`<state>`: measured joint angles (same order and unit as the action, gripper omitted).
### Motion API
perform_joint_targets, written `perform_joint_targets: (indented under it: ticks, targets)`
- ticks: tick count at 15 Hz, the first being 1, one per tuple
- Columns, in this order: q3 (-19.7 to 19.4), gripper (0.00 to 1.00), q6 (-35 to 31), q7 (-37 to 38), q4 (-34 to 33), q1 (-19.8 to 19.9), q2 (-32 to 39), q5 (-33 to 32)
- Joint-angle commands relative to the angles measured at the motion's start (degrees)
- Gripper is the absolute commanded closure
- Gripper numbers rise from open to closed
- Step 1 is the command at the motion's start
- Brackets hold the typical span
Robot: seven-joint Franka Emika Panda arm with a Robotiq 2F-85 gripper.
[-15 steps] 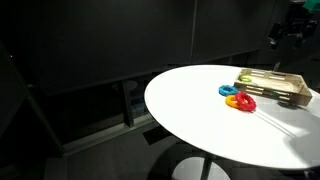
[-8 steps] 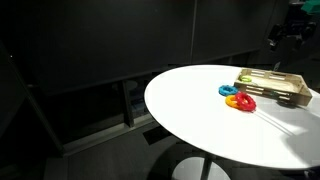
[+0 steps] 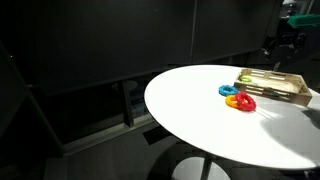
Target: Remove the clear ring from the wooden tray and place it on the rings pile on the table
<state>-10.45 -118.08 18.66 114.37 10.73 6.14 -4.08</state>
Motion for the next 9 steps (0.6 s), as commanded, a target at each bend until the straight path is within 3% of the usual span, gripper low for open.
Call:
perform_joint_targets:
  ticks: [1, 9]
  targets:
    - [-0.6, 0.00, 0.0, 1.2, -5.5, 0.0, 6.5, 1.6]
    - [-1.1, 0.00, -4.6, 2.3, -11.6, -0.6, 16.0, 2.0]
